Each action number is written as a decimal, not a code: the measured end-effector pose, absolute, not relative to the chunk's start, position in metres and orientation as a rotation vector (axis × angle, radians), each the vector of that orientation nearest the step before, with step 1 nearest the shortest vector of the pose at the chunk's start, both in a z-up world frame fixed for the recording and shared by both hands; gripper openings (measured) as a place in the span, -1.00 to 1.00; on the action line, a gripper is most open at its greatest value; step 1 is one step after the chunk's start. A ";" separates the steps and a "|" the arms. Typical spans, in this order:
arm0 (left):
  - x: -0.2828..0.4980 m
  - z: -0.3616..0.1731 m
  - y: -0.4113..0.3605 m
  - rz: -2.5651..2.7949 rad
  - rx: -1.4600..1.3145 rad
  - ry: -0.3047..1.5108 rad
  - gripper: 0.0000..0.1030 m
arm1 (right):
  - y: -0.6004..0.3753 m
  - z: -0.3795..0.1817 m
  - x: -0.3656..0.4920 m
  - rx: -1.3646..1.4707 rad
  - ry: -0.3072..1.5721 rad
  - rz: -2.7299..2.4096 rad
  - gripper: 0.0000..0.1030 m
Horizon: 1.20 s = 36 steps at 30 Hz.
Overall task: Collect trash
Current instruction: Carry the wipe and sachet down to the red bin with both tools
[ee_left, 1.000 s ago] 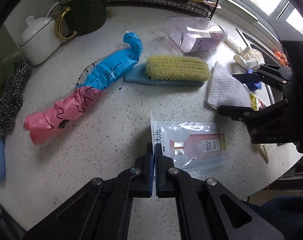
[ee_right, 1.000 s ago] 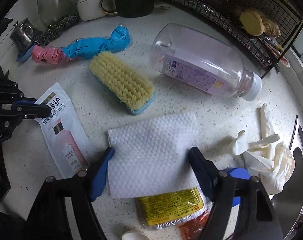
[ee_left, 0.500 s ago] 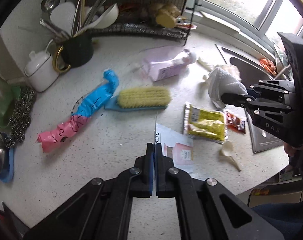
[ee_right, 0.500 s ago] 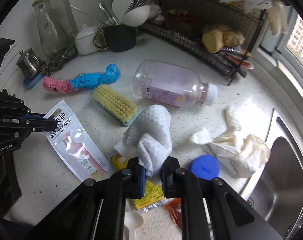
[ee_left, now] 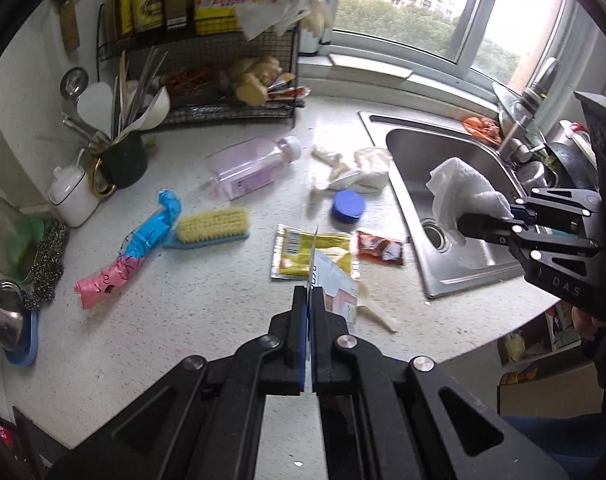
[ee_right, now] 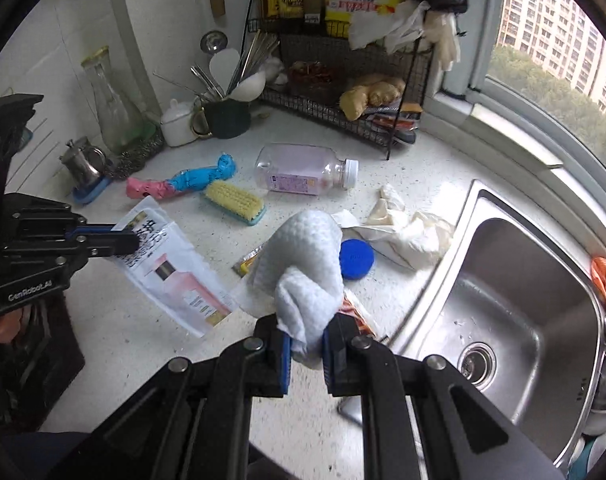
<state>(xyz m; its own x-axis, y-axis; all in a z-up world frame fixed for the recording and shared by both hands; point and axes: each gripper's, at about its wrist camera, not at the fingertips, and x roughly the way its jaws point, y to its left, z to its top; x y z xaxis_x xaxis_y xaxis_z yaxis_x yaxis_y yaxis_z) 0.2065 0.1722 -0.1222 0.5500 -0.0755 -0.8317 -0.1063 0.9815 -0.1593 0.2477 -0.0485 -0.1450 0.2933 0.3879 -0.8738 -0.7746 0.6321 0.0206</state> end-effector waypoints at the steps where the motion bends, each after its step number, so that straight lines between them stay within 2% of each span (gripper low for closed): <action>1: 0.205 -0.119 0.165 0.007 -0.190 0.987 -0.99 | -0.057 -0.139 0.242 -0.442 0.995 0.804 -0.79; 11: 0.168 -0.098 0.071 -0.091 -0.123 0.940 -0.99 | -0.140 -0.118 0.198 -0.409 0.983 0.721 -0.79; 21: 0.125 -0.110 -0.016 -0.165 -0.114 0.980 -0.99 | -0.214 -0.119 0.137 -0.380 1.020 0.626 -0.79; 29: 0.116 -0.159 -0.069 -0.203 -0.125 1.054 -0.99 | -0.256 -0.160 0.107 -0.326 1.089 0.562 -0.79; 36: 0.130 -0.229 -0.098 -0.242 -0.135 1.136 -0.99 | -0.282 -0.209 0.101 -0.288 1.124 0.494 -0.79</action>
